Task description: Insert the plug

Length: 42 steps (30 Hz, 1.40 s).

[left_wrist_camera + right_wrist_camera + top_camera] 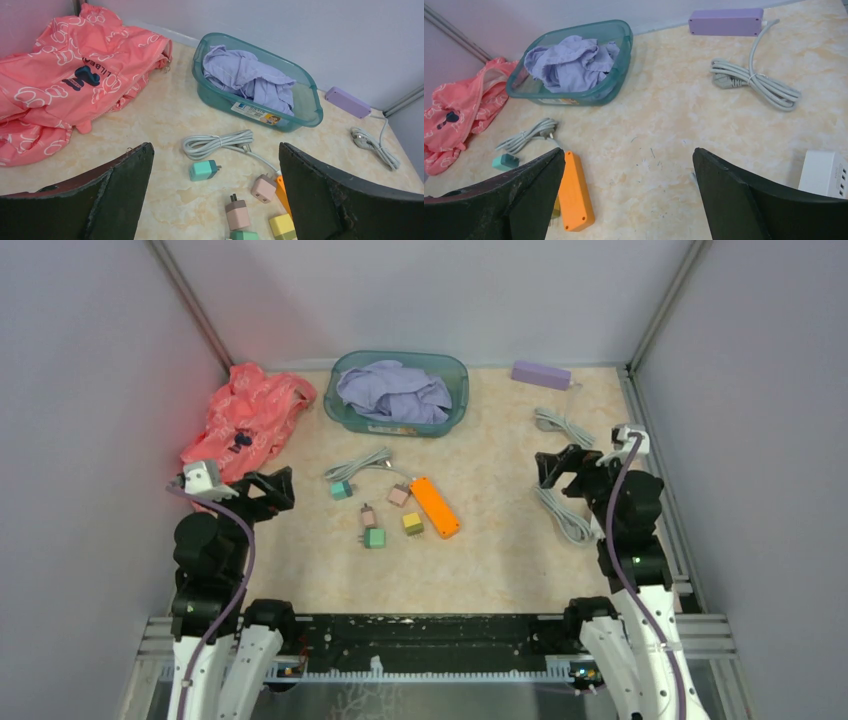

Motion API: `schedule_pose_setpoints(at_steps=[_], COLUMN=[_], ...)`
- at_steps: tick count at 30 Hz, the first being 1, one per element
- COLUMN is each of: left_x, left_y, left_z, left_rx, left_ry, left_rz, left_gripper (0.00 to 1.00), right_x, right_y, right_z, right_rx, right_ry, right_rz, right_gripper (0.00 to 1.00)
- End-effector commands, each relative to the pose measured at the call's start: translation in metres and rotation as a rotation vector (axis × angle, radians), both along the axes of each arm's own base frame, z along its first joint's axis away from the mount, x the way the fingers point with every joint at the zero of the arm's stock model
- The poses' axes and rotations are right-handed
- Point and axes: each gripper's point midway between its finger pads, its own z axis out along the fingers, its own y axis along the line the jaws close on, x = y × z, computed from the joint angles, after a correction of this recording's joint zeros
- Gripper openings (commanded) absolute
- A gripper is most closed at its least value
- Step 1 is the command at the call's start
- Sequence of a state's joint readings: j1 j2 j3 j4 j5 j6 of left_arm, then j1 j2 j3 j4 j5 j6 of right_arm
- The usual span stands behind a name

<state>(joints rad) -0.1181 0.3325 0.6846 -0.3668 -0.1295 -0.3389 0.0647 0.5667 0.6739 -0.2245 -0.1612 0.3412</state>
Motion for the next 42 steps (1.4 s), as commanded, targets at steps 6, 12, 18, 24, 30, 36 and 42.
schedule_pose_setpoints(at_steps=[6, 12, 18, 24, 30, 36, 42], left_x=[0.006, 0.011, 0.025, 0.042, 0.046, 0.039, 0.034], left_y=[0.006, 0.004, -0.008, -0.024, -0.035, -0.048, -0.072], left_z=[-0.003, -0.012, -0.039, -0.081, -0.107, -0.106, -0.096], left_rx=[0.018, 0.0, -0.047, -0.092, -0.155, -0.192, -0.227], left_ry=[-0.007, 0.024, 0.128, 0.318, 0.413, 0.379, 0.294], left_rz=[0.037, 0.032, -0.005, -0.06, -0.084, -0.16, -0.307], left_gripper=[1.0, 1.0, 1.0, 1.0, 1.0, 1.0, 1.0], right_x=[0.004, 0.008, 0.014, 0.01, 0.001, 0.004, 0.002], right_y=[0.011, 0.029, 0.056, 0.09, 0.125, 0.151, 0.183], right_z=[0.0, -0.021, -0.054, -0.092, -0.125, -0.167, -0.199], right_rx=[-0.013, -0.004, -0.049, -0.13, -0.193, -0.32, -0.472], right_ry=[-0.015, 0.062, 0.172, 0.286, 0.365, 0.467, 0.514], right_rz=[0.064, 0.16, 0.261, 0.367, 0.461, 0.511, 0.566], right_gripper=[0.99, 0.99, 0.99, 0.99, 0.99, 0.96, 0.93])
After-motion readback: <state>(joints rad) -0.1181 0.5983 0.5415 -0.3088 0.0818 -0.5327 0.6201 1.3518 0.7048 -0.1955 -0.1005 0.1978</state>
